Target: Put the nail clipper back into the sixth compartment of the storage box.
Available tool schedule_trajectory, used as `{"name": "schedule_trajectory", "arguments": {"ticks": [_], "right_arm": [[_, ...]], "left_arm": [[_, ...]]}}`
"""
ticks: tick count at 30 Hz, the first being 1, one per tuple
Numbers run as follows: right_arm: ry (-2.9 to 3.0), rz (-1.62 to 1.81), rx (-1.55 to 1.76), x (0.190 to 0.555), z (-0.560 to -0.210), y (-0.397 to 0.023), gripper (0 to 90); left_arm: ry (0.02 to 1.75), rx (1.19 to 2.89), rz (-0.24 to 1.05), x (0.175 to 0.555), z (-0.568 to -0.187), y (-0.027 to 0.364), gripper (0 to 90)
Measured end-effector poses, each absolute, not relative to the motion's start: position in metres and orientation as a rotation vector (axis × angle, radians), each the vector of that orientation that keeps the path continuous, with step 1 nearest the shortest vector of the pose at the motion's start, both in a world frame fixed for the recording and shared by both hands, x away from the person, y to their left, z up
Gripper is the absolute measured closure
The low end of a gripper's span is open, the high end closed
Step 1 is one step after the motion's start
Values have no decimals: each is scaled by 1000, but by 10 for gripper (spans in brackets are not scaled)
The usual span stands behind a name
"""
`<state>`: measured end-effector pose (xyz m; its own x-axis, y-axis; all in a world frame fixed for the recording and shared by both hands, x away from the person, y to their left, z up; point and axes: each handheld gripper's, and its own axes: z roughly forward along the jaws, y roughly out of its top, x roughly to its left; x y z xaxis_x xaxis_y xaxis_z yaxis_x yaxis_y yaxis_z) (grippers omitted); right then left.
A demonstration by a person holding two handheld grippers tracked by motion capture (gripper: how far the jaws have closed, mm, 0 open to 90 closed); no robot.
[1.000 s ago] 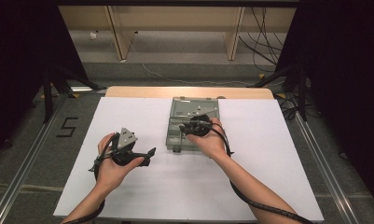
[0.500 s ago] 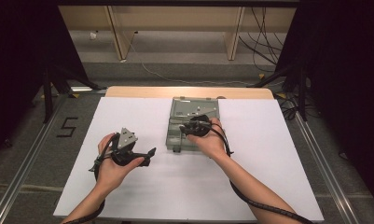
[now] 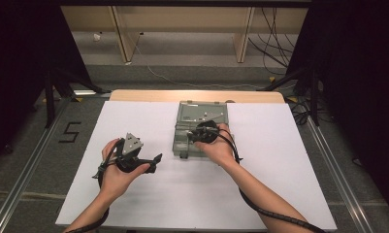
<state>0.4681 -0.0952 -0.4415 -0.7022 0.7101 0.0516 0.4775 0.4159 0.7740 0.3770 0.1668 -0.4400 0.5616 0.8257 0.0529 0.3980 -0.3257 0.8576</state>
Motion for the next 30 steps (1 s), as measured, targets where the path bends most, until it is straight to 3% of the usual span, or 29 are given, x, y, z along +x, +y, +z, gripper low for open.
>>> {"name": "schedule_trajectory", "arguments": {"ticks": [30], "right_arm": [[2452,1042,1039,467,-454,-89,774]], "left_arm": [[987,1939,617,377,-443,165,34]]}}
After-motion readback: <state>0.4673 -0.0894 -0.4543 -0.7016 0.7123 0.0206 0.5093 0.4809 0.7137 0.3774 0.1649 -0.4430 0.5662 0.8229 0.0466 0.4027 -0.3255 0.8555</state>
